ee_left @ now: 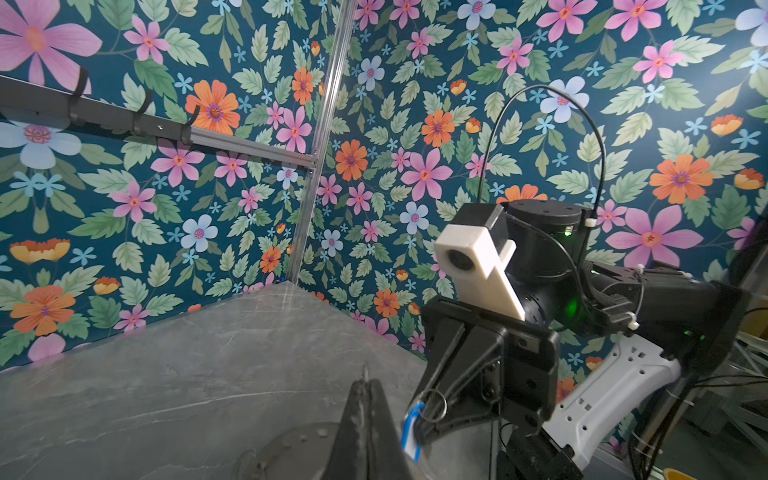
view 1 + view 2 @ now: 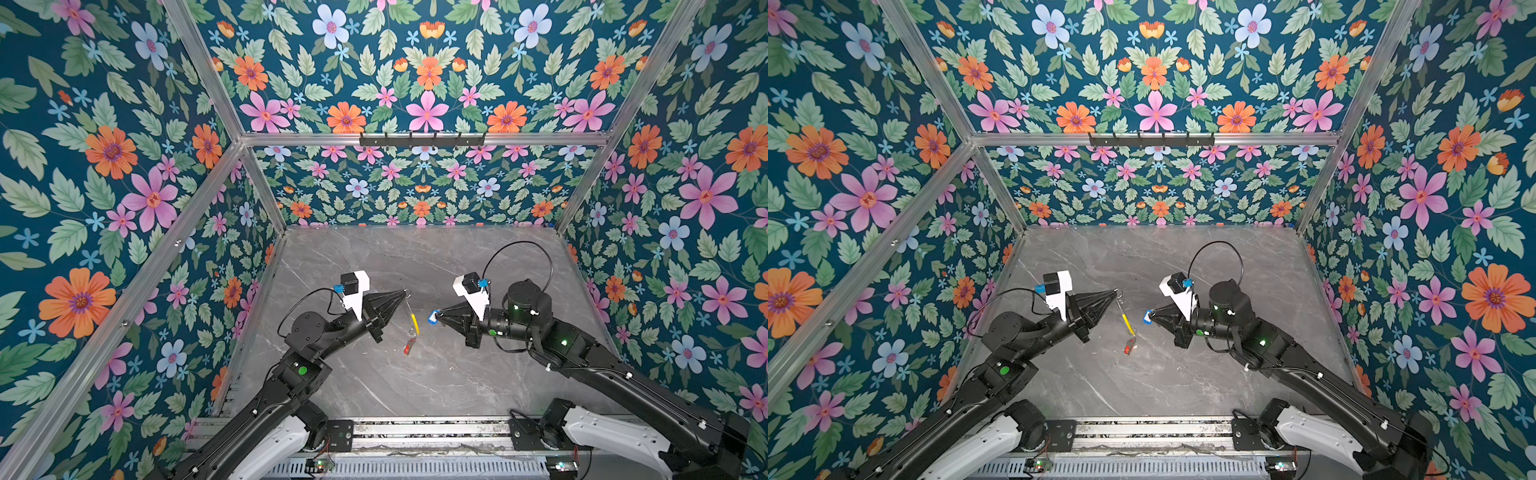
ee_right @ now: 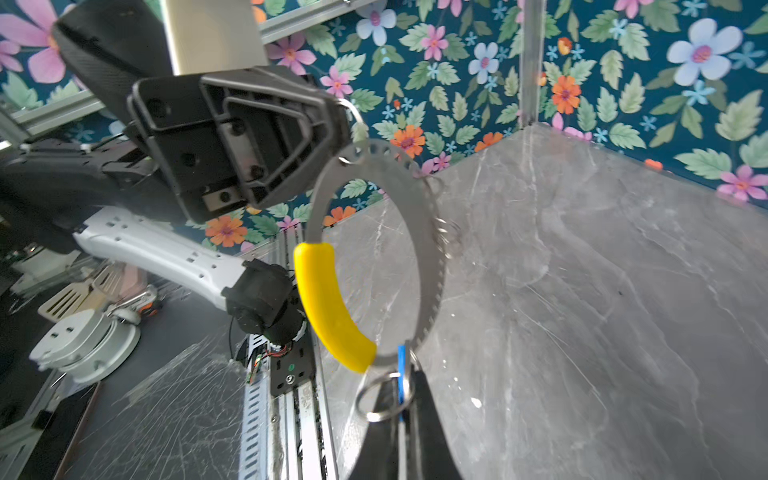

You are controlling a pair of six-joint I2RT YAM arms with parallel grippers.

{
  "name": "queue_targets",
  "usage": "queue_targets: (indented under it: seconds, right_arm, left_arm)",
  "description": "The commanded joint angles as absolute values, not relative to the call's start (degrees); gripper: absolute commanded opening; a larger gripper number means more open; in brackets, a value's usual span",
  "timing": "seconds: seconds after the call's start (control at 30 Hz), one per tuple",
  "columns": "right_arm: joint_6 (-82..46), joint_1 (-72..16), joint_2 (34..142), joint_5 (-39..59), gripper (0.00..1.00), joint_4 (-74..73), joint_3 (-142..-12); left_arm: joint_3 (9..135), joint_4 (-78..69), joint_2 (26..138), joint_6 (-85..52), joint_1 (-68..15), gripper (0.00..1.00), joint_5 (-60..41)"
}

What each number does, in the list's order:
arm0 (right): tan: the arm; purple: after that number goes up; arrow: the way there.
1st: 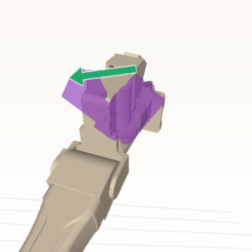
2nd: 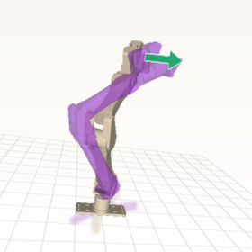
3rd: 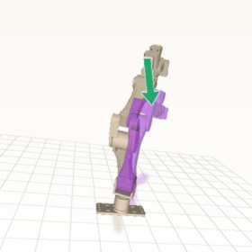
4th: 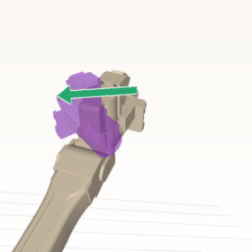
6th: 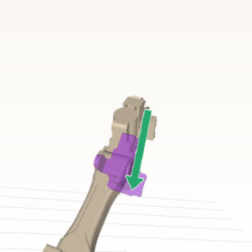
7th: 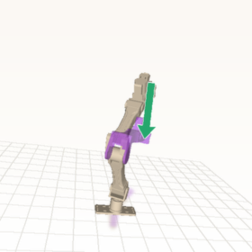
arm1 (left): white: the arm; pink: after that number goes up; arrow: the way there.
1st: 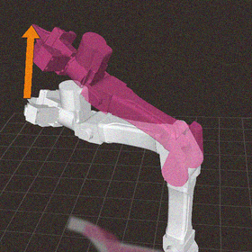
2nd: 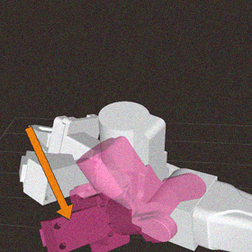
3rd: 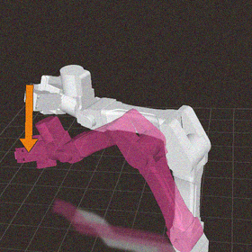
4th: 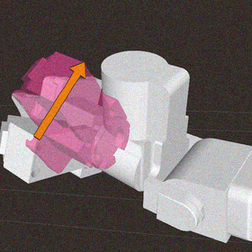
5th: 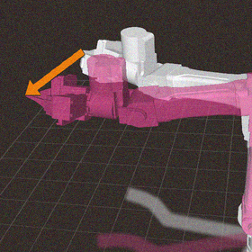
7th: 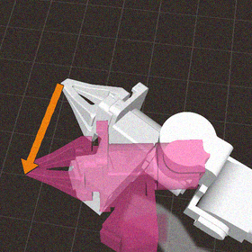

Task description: Remove the keys from the keyring

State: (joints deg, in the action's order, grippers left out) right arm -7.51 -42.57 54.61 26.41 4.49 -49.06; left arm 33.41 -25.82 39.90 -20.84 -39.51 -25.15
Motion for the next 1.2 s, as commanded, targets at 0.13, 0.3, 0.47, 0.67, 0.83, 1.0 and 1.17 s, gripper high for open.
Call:
queue_targets:
  seconds: [0.13, 0.3, 0.47, 0.67, 0.83, 1.0, 1.17]
  right_arm:
    - [-21.05, -35.38, 59.41, 23.97, 0.00, -2.09, -39.55]
    - [-29.07, -34.71, 70.48, 21.76, 0.00, -10.24, -31.93]
    - [-32.24, -34.60, 78.02, 19.59, 0.00, -14.22, -28.74]
    - [-32.69, -34.63, 83.41, 15.67, 0.00, -10.86, -29.49]
    - [-32.77, -34.63, 81.61, 13.89, 0.40, -9.25, -29.61]
    - [-27.89, -35.02, 70.01, 15.08, 0.50, -3.38, -33.42]
    - [-19.52, -42.94, 60.94, 15.00, 0.55, 2.49, -42.73]
  left_arm:
    - [32.61, -26.66, 39.68, -20.78, -39.54, 0.00, -21.28]
    - [31.24, -28.67, 39.73, -21.96, -39.48, 0.00, -21.20]
    - [29.80, -30.45, 40.16, -23.50, -39.54, 0.00, -20.76]
    - [29.35, -30.41, 40.43, -24.16, -39.55, 0.00, -20.61]
    - [28.73, -30.26, 40.72, -24.78, -39.56, 0.00, -19.54]
    - [29.37, -29.48, 41.76, -24.87, -39.55, 0.00, -18.30]
    - [30.23, -30.07, 43.34, -25.39, -39.53, 0.00, -17.07]
